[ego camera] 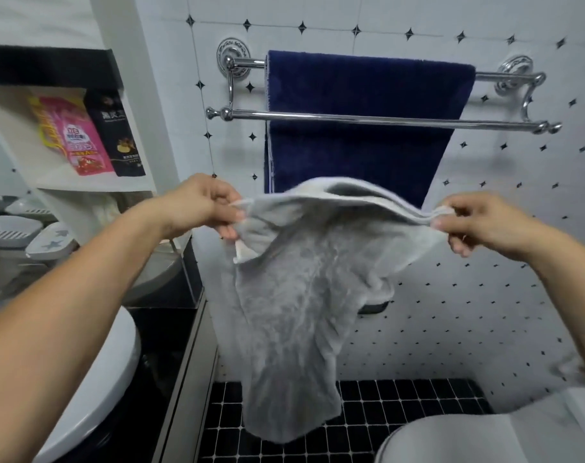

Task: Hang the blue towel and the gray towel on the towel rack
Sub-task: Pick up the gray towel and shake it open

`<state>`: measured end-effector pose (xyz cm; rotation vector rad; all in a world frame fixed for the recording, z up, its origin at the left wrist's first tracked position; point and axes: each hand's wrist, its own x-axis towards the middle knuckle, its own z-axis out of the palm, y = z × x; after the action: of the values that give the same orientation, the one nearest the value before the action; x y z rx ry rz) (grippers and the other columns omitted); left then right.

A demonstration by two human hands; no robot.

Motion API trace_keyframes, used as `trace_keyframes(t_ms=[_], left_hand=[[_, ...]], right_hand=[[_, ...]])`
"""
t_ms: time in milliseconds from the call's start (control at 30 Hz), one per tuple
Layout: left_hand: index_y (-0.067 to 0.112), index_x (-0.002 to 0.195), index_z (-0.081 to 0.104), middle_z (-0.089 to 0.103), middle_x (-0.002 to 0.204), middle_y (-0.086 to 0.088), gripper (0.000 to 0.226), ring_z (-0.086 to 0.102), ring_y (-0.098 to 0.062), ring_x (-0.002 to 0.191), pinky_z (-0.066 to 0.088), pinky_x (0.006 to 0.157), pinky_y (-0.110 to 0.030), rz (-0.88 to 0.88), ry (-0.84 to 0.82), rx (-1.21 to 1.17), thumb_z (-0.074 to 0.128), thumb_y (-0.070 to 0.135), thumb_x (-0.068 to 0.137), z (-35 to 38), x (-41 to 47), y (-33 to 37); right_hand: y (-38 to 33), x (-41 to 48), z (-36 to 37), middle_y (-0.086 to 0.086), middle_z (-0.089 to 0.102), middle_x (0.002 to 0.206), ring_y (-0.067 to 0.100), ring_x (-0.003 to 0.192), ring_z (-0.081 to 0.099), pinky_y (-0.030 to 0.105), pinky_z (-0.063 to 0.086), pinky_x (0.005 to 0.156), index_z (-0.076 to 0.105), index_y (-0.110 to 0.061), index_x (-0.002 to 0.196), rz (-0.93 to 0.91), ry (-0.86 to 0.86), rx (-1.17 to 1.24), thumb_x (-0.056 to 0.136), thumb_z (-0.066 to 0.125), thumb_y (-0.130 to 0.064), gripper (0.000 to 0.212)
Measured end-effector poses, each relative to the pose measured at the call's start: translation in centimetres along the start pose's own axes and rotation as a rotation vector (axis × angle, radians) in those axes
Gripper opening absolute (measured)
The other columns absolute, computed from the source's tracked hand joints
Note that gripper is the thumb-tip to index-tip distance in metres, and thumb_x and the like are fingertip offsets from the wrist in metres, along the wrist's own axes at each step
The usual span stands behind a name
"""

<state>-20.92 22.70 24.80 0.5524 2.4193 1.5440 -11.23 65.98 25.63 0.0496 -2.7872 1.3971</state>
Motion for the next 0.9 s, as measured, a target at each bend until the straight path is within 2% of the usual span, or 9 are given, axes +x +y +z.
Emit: trace_keyframes(t_ms=[33, 100, 233, 367, 500, 633, 700, 800, 900], left_hand=[[0.003, 0.077, 0.066, 0.067, 0.066, -0.019, 0.015, 0.067, -0.023, 0.053, 0.057, 0.054, -0.025, -0.044, -0.029, 0.207, 0.066, -0.011, 0.083, 0.0, 0.1, -0.3], [0.001, 0.079, 0.064, 0.066, 0.066, -0.020, 0.010, 0.066, -0.026, 0.055, 0.057, 0.056, -0.026, -0.072, 0.014, 0.270, 0.068, -0.008, 0.083, -0.3, -0.2, 0.0], [0.002, 0.080, 0.062, 0.063, 0.063, -0.012, 0.008, 0.067, -0.021, 0.053, 0.057, 0.055, -0.023, 0.057, 0.025, -0.286, 0.068, 0.001, 0.075, -1.2, -0.5, 0.1], [0.000, 0.080, 0.063, 0.066, 0.060, -0.014, 0.008, 0.067, -0.018, 0.048, 0.056, 0.050, -0.022, -0.104, -0.019, 0.169, 0.068, -0.005, 0.082, -1.3, -0.6, -0.3], [0.014, 0.062, 0.070, 0.064, 0.056, -0.004, 0.019, 0.063, -0.016, 0.045, 0.054, 0.050, -0.021, 0.056, -0.030, -0.305, 0.064, 0.002, 0.075, -1.4, -1.0, 0.2], [0.003, 0.077, 0.067, 0.066, 0.067, -0.020, 0.012, 0.065, -0.019, 0.048, 0.055, 0.050, -0.023, -0.086, 0.019, 0.189, 0.067, -0.007, 0.084, -2.5, -0.1, -0.7], [0.003, 0.077, 0.067, 0.066, 0.066, -0.021, 0.015, 0.066, -0.019, 0.049, 0.056, 0.052, -0.023, -0.094, 0.044, 0.209, 0.065, -0.010, 0.084, -2.7, -0.4, -0.7], [0.005, 0.076, 0.071, 0.063, 0.059, -0.013, 0.014, 0.067, -0.021, 0.048, 0.057, 0.052, -0.023, -0.010, -0.001, -0.200, 0.064, -0.007, 0.073, -2.9, -0.6, -0.4], [0.001, 0.078, 0.065, 0.064, 0.060, -0.017, 0.010, 0.066, -0.020, 0.047, 0.056, 0.049, -0.023, -0.095, -0.003, 0.086, 0.067, -0.008, 0.080, -3.1, 0.0, -0.6]], right_hand=[[0.2, 0.0, 0.3, 0.010, 0.056, 0.044, 0.019, 0.036, 0.050, 0.025, 0.044, 0.041, 0.066, -0.014, 0.076, 0.041, -0.049, -0.209, 0.085, 0.072, -0.012, 0.012], [0.0, -0.1, 0.6, 0.011, 0.055, 0.044, 0.020, 0.037, 0.049, 0.025, 0.043, 0.042, 0.065, -0.014, 0.075, 0.051, -0.084, -0.202, 0.085, 0.073, -0.015, 0.013], [-0.6, 0.7, 0.7, 0.002, 0.049, 0.046, 0.014, 0.037, 0.041, 0.023, 0.038, 0.041, 0.063, -0.013, 0.077, -0.078, -0.003, 0.380, 0.077, 0.073, -0.022, 0.014], [0.2, 1.1, 1.5, 0.008, 0.055, 0.045, 0.019, 0.039, 0.048, 0.026, 0.042, 0.046, 0.068, -0.015, 0.078, 0.074, -0.074, -0.257, 0.086, 0.072, -0.016, 0.010], [-0.7, 1.2, 2.2, 0.000, 0.051, 0.048, 0.012, 0.038, 0.041, 0.022, 0.039, 0.042, 0.067, -0.012, 0.083, -0.112, -0.102, 0.420, 0.086, 0.068, -0.019, 0.007], [0.2, 1.9, 2.6, 0.005, 0.056, 0.053, 0.017, 0.042, 0.052, 0.031, 0.045, 0.046, 0.064, -0.009, 0.080, 0.067, -0.050, -0.261, 0.090, 0.068, -0.014, 0.012], [0.0, 1.7, 2.5, 0.005, 0.052, 0.049, 0.016, 0.040, 0.045, 0.028, 0.040, 0.045, 0.063, -0.005, 0.083, -0.006, -0.045, 0.017, 0.086, 0.071, -0.018, 0.015], [-1.1, 1.6, 2.3, -0.003, 0.050, 0.050, 0.009, 0.039, 0.039, 0.021, 0.034, 0.041, 0.061, -0.008, 0.086, -0.123, -0.051, 0.523, 0.084, 0.066, -0.024, 0.017], [-0.7, 2.2, 2.1, 0.000, 0.052, 0.046, 0.011, 0.037, 0.044, 0.025, 0.035, 0.045, 0.058, -0.008, 0.074, 0.037, 0.029, -0.182, 0.087, 0.071, -0.019, 0.021]])
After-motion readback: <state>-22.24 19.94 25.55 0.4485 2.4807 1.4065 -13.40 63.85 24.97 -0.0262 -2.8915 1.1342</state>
